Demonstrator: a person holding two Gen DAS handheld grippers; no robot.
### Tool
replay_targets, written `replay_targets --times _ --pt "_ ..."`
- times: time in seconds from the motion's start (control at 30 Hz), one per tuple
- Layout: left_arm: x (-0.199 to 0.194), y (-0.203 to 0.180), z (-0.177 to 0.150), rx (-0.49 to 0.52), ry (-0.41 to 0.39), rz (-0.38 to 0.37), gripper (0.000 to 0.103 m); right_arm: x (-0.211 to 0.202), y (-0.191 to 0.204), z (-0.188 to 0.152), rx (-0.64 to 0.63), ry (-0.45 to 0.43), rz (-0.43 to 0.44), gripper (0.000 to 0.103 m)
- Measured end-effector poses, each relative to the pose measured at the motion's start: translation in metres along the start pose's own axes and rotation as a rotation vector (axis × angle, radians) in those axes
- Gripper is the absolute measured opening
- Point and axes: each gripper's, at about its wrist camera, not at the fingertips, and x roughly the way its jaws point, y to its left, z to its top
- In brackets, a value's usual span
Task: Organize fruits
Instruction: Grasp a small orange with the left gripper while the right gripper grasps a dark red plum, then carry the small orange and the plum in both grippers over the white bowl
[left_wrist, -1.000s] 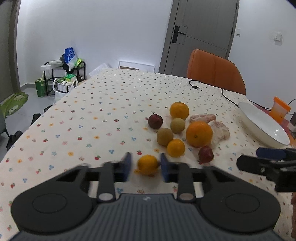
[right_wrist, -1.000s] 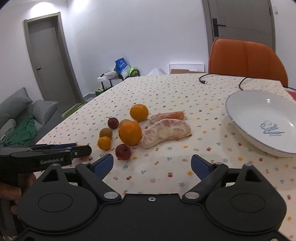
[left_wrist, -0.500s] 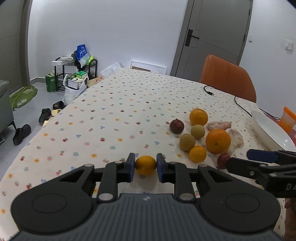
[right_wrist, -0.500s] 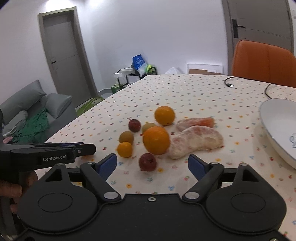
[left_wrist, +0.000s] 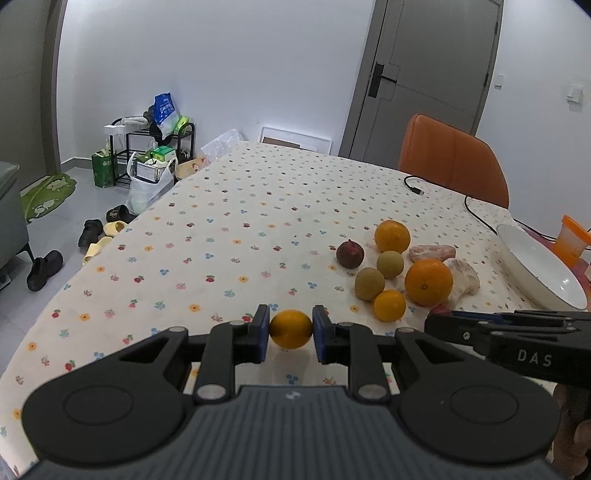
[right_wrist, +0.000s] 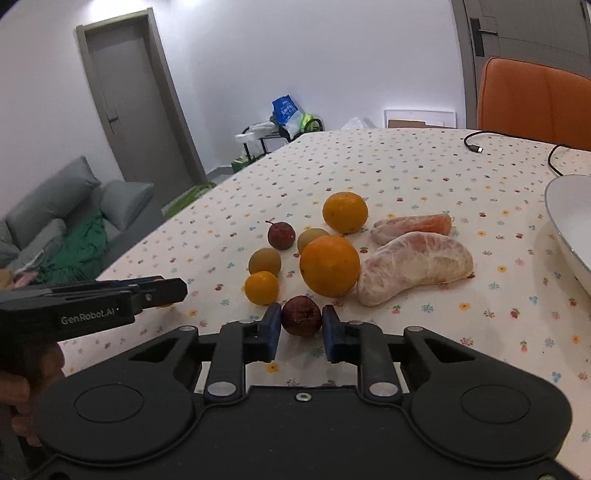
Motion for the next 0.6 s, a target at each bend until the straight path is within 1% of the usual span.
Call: replay_targets --times 0.47,0.6 --pt "-0.005 0.003 -0.001 -0.008 -0.009 0.007 0.023 -0.009 0.001 -0.001 -0.004 -0.024 -0.002 0.022" --pt "-0.005 0.002 0.000 -0.006 -0.011 0.006 0.023 -0.015 -0.001 0.002 -0.008 -0.048 -0.005 0.022"
